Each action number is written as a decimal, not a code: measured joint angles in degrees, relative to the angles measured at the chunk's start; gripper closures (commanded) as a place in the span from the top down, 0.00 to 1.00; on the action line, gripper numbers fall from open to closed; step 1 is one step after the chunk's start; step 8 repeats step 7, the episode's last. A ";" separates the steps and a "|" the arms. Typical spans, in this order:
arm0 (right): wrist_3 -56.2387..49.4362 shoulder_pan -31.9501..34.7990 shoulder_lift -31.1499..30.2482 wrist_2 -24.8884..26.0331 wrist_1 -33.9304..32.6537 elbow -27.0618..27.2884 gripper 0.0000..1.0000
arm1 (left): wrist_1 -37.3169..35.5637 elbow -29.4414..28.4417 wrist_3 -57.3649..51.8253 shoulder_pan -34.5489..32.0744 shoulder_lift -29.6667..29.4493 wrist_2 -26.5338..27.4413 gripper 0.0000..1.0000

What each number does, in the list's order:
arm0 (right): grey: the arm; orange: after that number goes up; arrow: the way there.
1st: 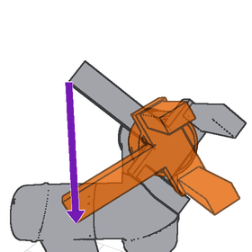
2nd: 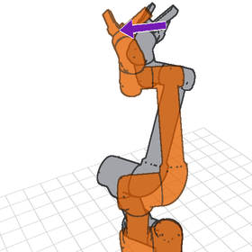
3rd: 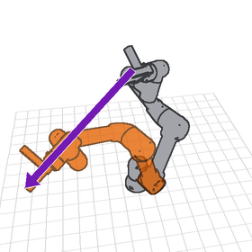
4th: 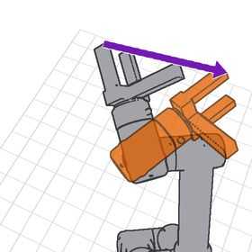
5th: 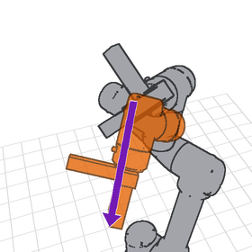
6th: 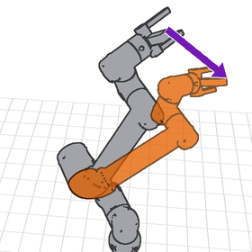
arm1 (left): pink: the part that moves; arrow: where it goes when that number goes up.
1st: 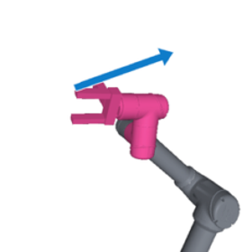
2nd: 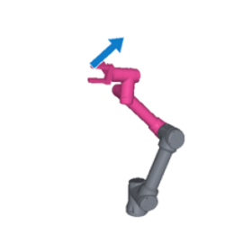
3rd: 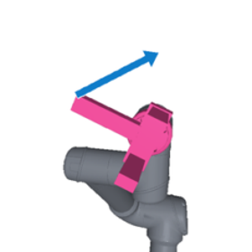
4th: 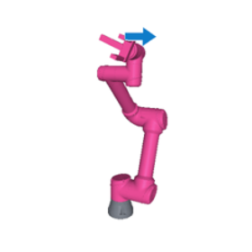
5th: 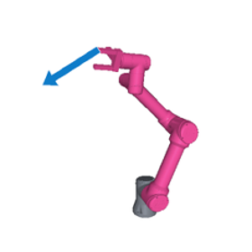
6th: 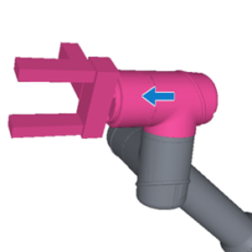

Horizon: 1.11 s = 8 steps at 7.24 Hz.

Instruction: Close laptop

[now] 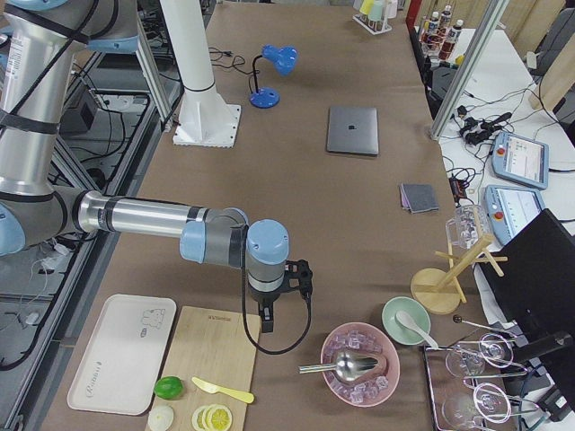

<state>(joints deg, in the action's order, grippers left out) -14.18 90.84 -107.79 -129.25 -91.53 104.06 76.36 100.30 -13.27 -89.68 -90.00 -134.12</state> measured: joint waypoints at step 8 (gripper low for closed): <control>0.03 -0.41 0.06 -0.62 0.03 0.00 1.00 | 0.12 -0.17 0.00 0.12 -0.09 0.99 0.98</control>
